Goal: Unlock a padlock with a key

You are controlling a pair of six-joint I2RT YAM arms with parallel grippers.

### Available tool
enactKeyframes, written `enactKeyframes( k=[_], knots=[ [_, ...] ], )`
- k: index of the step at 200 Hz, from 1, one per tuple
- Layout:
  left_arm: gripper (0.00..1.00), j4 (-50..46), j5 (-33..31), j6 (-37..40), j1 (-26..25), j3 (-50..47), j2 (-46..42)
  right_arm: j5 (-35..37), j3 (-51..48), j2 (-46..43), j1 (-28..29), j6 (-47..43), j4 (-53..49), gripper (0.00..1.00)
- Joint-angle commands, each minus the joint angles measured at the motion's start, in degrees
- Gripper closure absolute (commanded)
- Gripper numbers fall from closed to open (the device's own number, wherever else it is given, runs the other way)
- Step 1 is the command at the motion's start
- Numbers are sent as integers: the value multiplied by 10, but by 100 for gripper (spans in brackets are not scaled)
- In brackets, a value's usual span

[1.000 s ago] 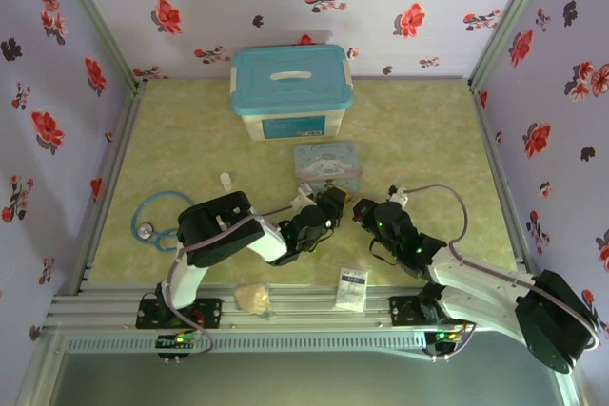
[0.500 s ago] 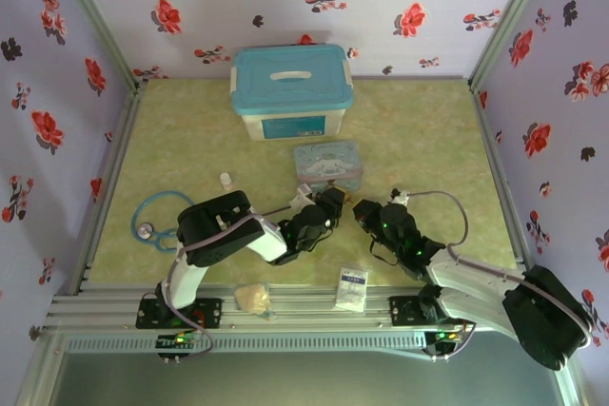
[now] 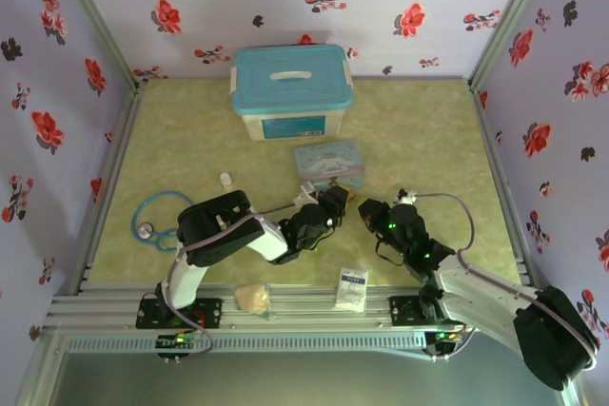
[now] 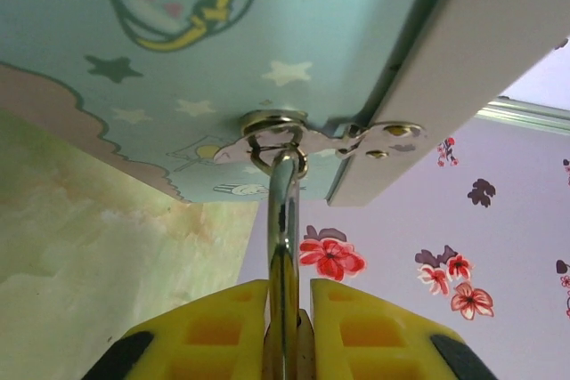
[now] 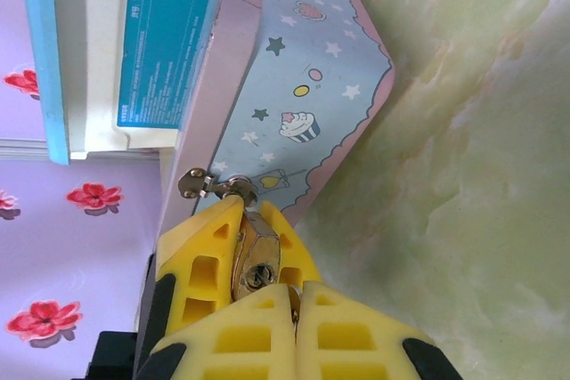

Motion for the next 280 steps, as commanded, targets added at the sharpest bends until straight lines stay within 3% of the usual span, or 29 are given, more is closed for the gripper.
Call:
enactKeyframes(
  k=[1, 66, 115, 160, 183, 237, 261, 280],
  knots=[
    [100, 45, 86, 7, -23, 33, 9, -17, 49, 18, 30, -30, 27, 100],
    [100, 46, 94, 2, -17, 33, 11, -12, 72, 87, 69, -50, 68, 100],
    [100, 46, 104, 8, -16, 22, -1, -112, 48, 45, -19, -56, 41, 100],
    [100, 50, 132, -5, -9, 12, -4, -272, 14, 39, -143, -35, 80, 100],
    [100, 48, 138, 9, -8, 4, -13, -294, 42, 22, -150, -79, 1, 100],
    [100, 50, 144, 9, -8, 5, -9, -349, 26, 50, -184, -68, 46, 100],
    [100, 50, 150, 11, -8, 4, -12, -394, 33, 69, -235, -101, 14, 100],
    [100, 50, 157, 13, -8, 5, -14, -399, 45, 71, -241, -125, -6, 100]
  ],
)
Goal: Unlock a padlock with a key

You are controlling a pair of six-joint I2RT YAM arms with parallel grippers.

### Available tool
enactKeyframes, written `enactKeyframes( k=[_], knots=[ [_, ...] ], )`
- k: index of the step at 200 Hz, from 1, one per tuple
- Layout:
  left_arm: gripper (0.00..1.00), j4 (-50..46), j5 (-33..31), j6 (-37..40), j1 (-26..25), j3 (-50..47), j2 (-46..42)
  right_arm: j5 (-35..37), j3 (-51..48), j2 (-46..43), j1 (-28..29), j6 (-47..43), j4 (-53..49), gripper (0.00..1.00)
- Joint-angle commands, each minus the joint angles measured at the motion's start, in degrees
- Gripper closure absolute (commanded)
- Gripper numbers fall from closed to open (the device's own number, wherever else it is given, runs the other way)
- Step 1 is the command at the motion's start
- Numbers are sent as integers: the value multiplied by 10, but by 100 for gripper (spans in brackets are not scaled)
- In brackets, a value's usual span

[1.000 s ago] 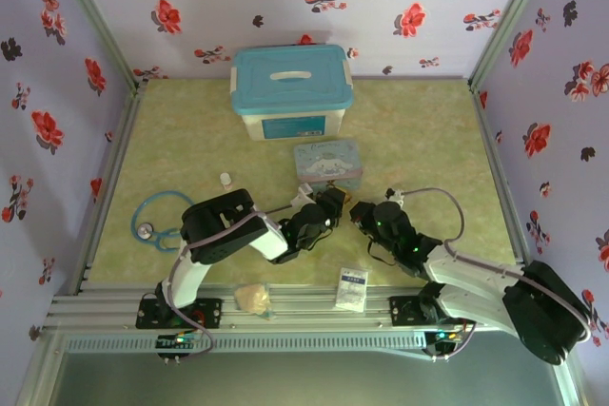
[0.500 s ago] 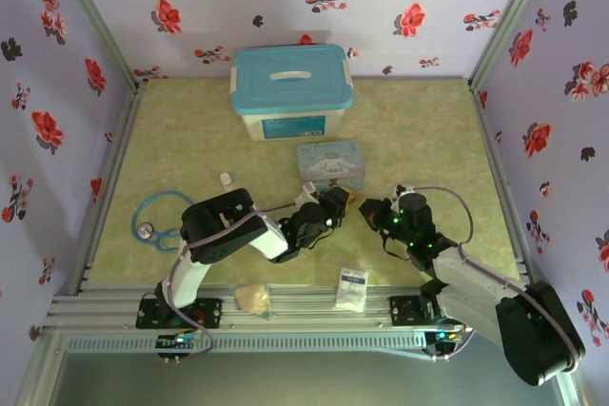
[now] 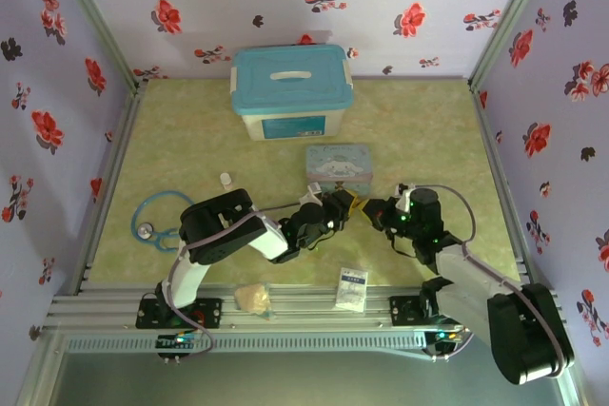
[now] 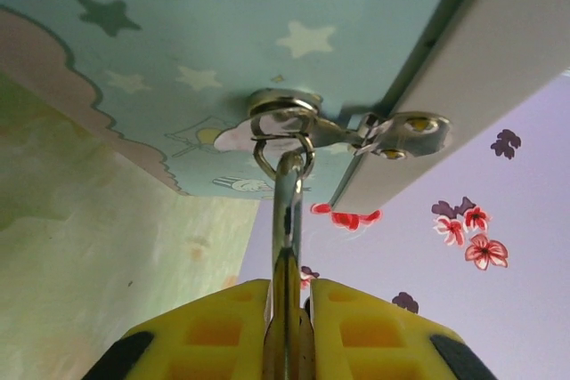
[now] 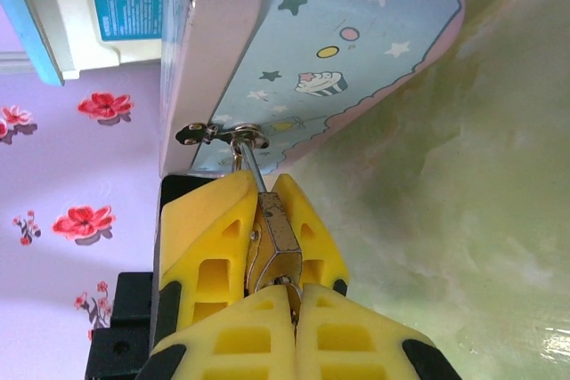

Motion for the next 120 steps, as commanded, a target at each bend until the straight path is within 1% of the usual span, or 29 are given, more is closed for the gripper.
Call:
enactKeyframes(
  k=[1, 37, 57, 76, 91, 106, 117, 120],
  knots=[
    [100, 41, 62, 11, -17, 3, -25, -23, 28, 6, -18, -43, 10, 100],
    [100, 41, 73, 8, -20, 20, -17, -25, 29, 21, -11, -12, 78, 100],
    [100, 41, 76, 11, -19, 25, -18, 6, 43, 25, 25, -24, 64, 100],
    [100, 42, 79, 7, -19, 27, -17, 23, 46, 27, 55, -23, 97, 100],
    [100, 41, 79, 10, -20, 26, -20, 31, 36, 28, 54, -7, 138, 100],
    [100, 42, 81, 10, -19, 26, -24, 57, 34, 25, 52, -12, 115, 100],
    [100, 42, 82, 12, -19, 26, -27, 60, 39, 30, 52, -21, 98, 100],
    [100, 42, 81, 12, -19, 25, -27, 59, 40, 31, 52, -20, 96, 97]
  ],
)
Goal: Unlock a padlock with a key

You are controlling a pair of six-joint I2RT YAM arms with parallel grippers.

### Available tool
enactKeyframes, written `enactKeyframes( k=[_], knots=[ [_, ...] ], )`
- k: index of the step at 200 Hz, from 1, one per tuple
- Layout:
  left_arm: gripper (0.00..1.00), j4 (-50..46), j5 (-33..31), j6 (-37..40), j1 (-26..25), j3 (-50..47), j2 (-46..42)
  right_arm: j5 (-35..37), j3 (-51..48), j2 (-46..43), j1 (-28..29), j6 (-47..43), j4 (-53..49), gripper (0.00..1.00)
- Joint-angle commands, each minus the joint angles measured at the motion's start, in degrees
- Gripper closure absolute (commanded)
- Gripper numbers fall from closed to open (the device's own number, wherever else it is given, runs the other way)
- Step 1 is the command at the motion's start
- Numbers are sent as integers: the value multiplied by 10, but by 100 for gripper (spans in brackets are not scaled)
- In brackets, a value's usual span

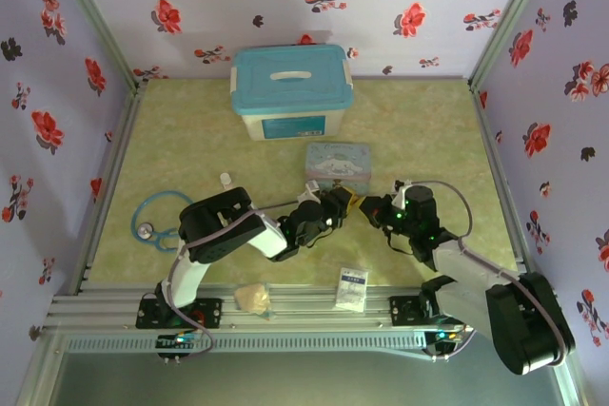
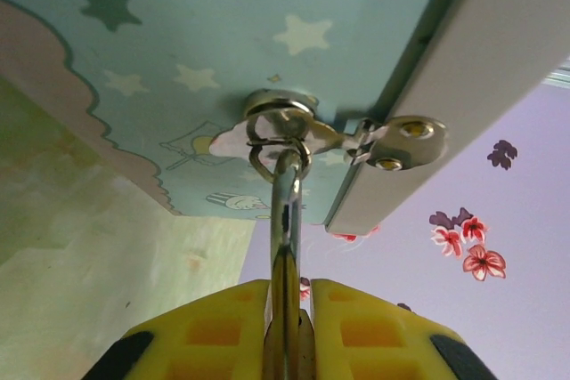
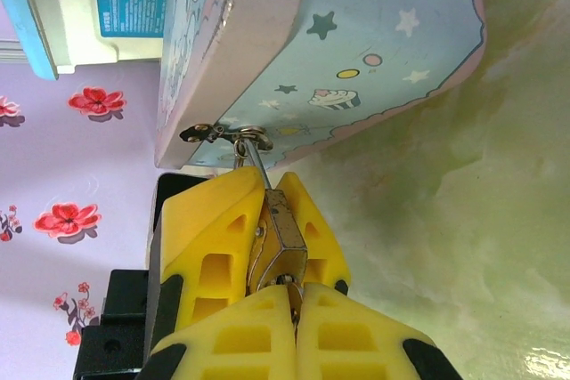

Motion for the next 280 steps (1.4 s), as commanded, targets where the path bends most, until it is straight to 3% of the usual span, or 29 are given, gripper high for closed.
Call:
enactKeyframes(
  k=[1, 20, 41, 57, 84, 127, 163, 194, 226, 248, 280],
  knots=[
    [100, 43, 84, 10, -29, 24, -27, 12, 27, 3, 11, -12, 66, 96],
    [100, 43, 71, 12, -27, 12, -27, 6, 30, -1, 10, -14, 51, 71],
    [100, 32, 63, 34, -11, -10, -27, 26, 37, -33, 10, -35, -23, 64],
    [100, 43, 63, 24, -1, -20, -18, 41, 47, -49, 11, -65, -93, 64],
    [100, 43, 66, 26, 2, -20, -15, 40, 44, -60, 11, -77, -118, 67],
    [100, 43, 64, 31, 2, -24, -19, 48, 52, -79, 17, -146, -186, 79],
    [100, 43, 65, 34, 5, -25, -24, 120, 112, -72, 78, -265, -336, 80],
    [100, 42, 65, 41, 5, -29, -34, 184, 147, -64, 85, -312, -411, 79],
    [100, 28, 80, 83, 9, -42, -60, 220, 177, -65, 86, -356, -429, 72],
    [100, 6, 89, 87, 14, -53, -73, 224, 190, -52, 98, -393, -427, 78],
    [100, 27, 89, 75, 17, -70, -65, 284, 196, -43, 171, -461, -412, 77]
  ],
)
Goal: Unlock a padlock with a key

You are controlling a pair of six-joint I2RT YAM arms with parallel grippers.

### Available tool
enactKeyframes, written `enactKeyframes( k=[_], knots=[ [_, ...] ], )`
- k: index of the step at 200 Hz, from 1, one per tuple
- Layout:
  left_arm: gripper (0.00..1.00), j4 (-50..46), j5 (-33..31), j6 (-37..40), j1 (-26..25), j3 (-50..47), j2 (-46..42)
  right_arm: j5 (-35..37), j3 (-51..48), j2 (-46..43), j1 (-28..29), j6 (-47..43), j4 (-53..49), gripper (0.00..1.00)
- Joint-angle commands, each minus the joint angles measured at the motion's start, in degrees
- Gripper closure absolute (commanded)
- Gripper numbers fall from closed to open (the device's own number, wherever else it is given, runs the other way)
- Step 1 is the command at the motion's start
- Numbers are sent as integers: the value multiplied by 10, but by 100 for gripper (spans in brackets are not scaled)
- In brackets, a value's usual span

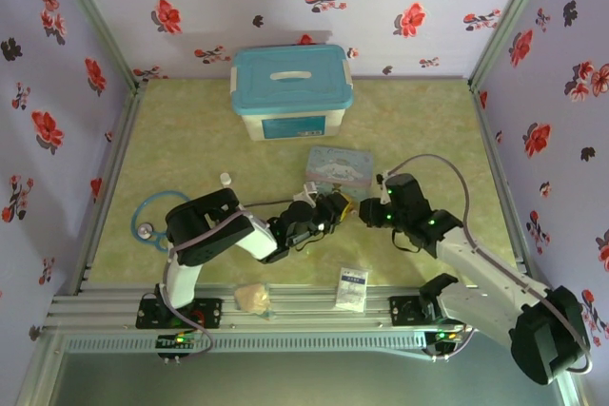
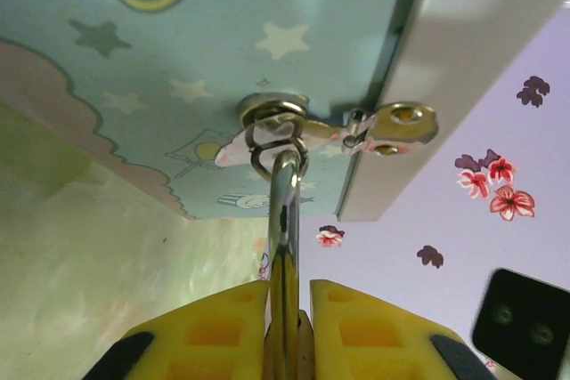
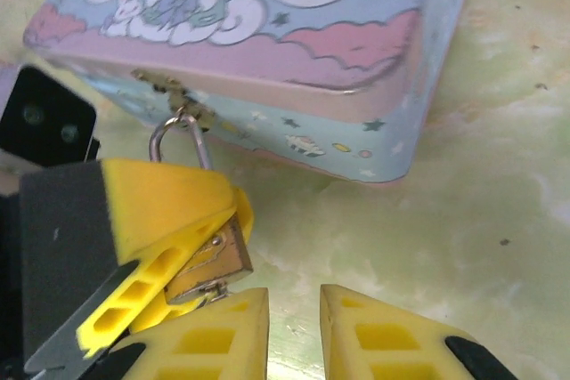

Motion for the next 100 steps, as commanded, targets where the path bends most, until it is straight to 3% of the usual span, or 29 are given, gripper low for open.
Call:
enactKeyframes(
  k=[1, 33, 100],
  knots=[
    [100, 34, 11, 20, 4, -12, -15, 65, 19, 6, 51, -80, -8, 77],
    [100, 41, 13, 14, 4, -21, -14, 75, 5, 18, 81, -96, 33, 73],
    [100, 42, 16, 13, 6, -24, -17, 188, 40, 99, 160, -138, 21, 71]
  ],
)
